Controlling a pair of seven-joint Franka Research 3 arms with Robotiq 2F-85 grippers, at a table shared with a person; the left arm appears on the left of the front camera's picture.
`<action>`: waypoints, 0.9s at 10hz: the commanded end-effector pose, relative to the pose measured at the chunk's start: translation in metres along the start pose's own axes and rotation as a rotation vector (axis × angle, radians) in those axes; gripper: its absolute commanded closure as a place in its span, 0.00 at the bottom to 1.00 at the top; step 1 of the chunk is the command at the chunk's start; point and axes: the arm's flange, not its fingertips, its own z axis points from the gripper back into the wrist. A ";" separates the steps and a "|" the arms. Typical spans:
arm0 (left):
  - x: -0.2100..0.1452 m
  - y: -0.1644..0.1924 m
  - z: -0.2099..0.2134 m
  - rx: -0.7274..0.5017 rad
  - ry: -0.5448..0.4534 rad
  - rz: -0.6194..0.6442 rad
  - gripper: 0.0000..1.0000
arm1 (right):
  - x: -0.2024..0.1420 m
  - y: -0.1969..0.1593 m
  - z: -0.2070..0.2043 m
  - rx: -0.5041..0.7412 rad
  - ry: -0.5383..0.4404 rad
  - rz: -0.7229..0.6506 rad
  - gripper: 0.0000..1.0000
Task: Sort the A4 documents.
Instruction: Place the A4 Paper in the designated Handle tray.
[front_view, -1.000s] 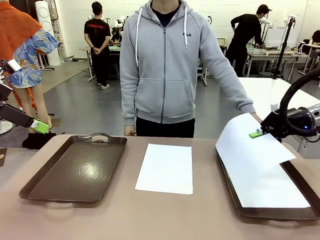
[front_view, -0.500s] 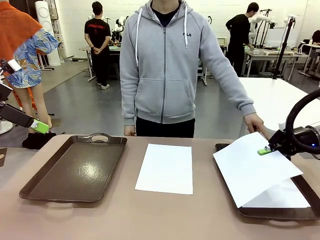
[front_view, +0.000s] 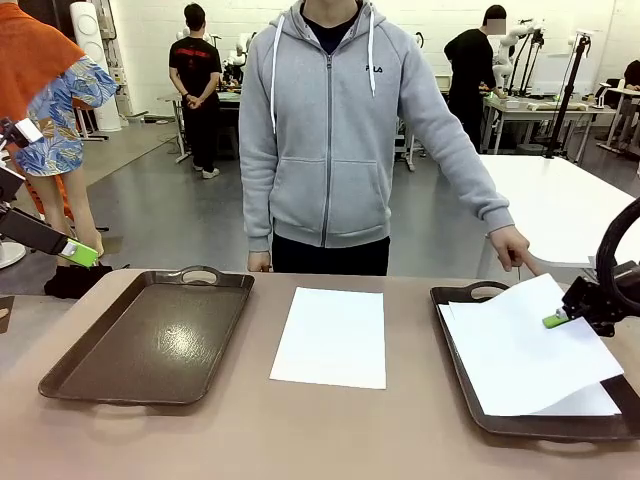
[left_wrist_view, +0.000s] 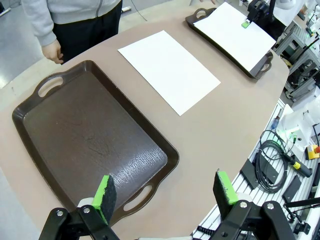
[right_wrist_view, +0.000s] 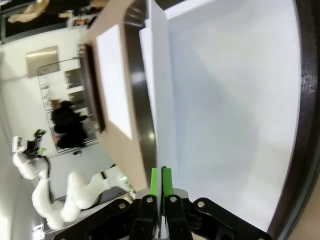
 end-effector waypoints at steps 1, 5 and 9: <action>-0.001 0.002 0.000 -0.017 -0.011 -0.009 0.00 | -0.006 0.002 -0.023 -0.067 0.005 0.032 0.99; -0.001 0.002 0.000 -0.017 -0.011 -0.009 0.00 | 0.000 0.005 -0.021 -0.133 0.037 0.057 0.99; -0.001 0.002 0.000 -0.017 -0.011 -0.009 0.00 | 0.002 0.013 -0.018 -0.164 0.029 0.062 0.99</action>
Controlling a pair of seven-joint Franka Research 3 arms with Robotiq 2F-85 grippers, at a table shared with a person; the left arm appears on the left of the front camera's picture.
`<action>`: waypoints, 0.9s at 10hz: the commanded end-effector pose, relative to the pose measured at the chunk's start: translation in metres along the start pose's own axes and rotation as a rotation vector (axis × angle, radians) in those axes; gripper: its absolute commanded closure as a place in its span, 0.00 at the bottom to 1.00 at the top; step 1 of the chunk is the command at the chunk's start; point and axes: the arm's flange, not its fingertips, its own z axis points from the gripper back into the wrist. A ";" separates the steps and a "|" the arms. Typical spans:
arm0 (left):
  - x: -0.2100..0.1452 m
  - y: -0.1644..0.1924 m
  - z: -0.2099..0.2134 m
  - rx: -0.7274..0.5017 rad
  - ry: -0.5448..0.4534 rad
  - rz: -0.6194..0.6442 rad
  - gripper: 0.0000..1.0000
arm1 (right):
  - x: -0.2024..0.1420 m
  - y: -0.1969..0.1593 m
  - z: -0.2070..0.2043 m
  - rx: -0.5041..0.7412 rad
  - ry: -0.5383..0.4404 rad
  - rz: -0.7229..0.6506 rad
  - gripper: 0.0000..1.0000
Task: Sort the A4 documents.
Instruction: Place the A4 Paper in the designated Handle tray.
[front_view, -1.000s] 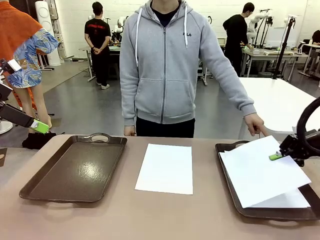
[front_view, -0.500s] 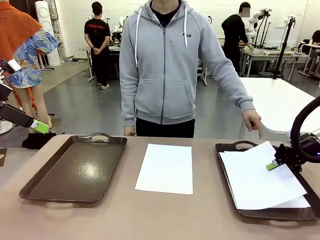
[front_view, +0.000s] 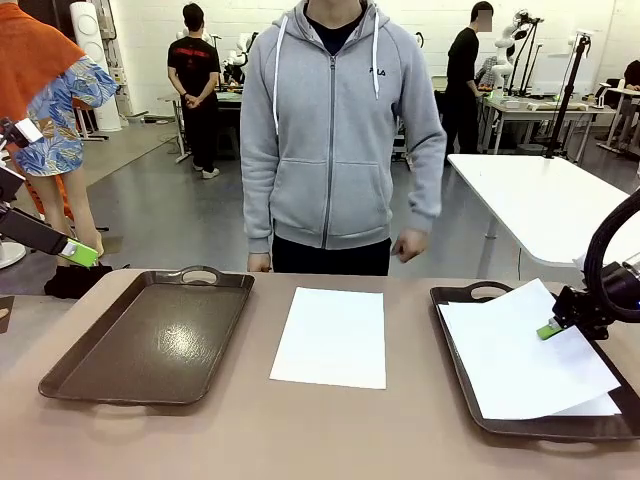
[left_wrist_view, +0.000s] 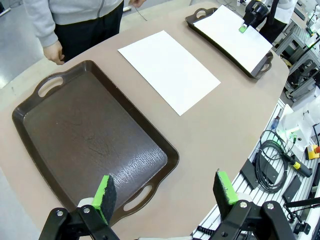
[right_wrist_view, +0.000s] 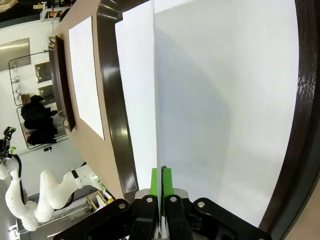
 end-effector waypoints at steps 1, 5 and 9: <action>-0.001 0.002 0.000 -0.017 -0.011 -0.009 0.00 | -0.001 0.006 -0.003 -0.027 0.003 -0.007 0.88; -0.001 0.002 0.000 -0.017 -0.011 -0.009 0.00 | -0.002 0.012 0.007 -0.054 -0.021 0.010 0.52; -0.001 0.002 0.000 -0.017 -0.011 -0.009 0.00 | -0.004 0.018 0.013 -0.091 -0.036 0.015 0.16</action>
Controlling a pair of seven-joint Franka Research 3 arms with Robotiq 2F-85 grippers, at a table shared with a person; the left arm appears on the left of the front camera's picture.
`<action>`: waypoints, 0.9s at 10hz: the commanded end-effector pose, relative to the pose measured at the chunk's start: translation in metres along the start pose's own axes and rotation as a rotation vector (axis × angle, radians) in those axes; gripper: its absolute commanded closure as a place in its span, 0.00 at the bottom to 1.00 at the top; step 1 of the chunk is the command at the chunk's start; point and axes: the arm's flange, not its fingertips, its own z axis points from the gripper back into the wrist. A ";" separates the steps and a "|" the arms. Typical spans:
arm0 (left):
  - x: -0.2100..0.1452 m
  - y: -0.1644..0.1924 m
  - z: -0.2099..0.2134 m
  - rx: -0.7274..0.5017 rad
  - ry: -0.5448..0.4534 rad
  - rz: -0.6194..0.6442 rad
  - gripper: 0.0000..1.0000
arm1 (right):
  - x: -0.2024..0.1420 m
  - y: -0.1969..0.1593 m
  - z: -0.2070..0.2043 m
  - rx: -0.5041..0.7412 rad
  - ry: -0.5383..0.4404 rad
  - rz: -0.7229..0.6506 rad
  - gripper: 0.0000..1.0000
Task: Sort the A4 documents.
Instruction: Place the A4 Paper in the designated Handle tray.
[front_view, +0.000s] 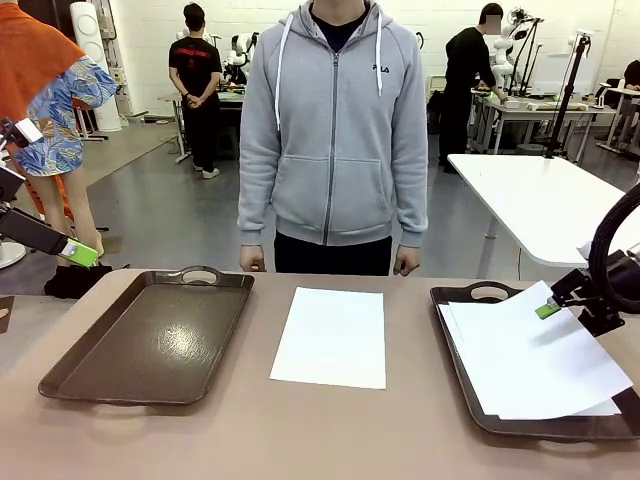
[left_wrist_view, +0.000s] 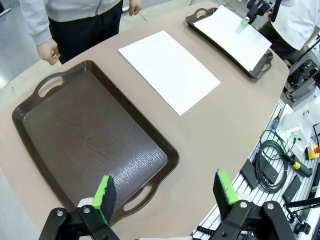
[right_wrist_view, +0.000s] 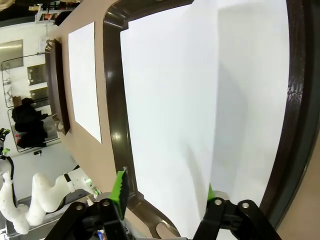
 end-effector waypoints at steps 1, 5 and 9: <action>-0.001 0.002 0.000 -0.017 -0.011 -0.009 0.00 | -0.006 0.004 -0.003 -0.059 0.001 -0.030 0.10; -0.001 0.002 0.000 -0.017 -0.011 -0.009 0.00 | -0.012 0.017 0.003 -0.211 -0.051 0.011 0.00; -0.001 0.002 0.000 -0.017 -0.011 -0.009 0.00 | -0.021 0.042 0.019 -0.338 -0.092 0.068 0.00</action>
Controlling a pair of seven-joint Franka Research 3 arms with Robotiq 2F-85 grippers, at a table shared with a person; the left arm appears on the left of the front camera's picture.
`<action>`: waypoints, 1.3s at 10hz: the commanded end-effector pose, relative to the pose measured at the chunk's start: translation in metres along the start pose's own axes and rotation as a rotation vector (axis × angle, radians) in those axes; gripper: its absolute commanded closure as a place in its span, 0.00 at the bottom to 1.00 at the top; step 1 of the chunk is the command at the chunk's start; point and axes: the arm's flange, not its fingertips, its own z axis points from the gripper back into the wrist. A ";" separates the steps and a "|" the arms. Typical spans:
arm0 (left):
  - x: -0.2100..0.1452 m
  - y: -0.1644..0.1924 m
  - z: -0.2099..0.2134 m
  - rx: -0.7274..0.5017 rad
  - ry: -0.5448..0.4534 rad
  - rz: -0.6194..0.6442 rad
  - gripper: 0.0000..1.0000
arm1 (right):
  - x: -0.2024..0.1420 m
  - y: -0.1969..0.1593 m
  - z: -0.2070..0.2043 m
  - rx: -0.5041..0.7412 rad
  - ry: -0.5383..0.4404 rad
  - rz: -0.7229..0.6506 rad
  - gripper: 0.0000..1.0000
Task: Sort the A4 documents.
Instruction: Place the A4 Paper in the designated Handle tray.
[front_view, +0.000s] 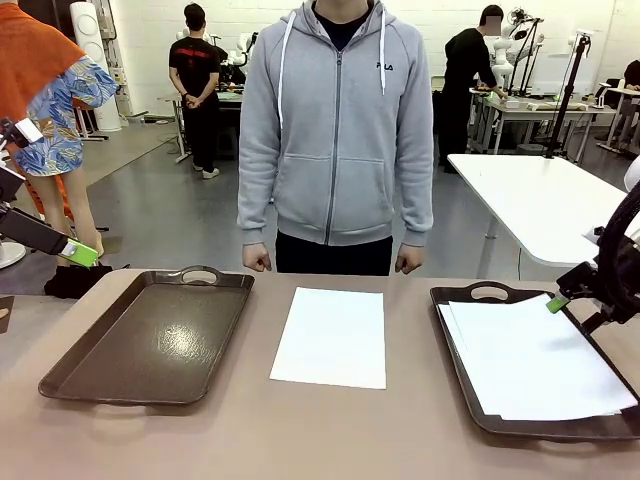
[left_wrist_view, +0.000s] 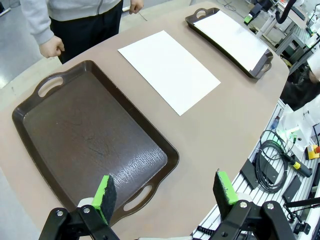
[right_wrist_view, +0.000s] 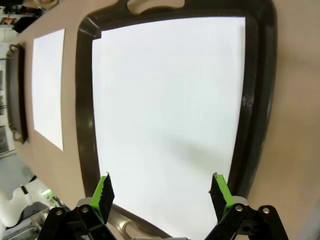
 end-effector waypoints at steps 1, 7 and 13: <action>-0.001 0.002 0.000 -0.017 -0.011 -0.009 0.00 | -0.009 0.017 0.004 -0.074 -0.008 0.003 0.00; -0.001 0.002 0.000 -0.017 -0.011 -0.009 0.00 | -0.002 0.026 0.013 -0.061 -0.006 0.055 0.00; -0.001 0.002 0.000 -0.017 -0.011 -0.009 0.00 | -0.002 0.026 0.013 -0.061 -0.006 0.055 0.00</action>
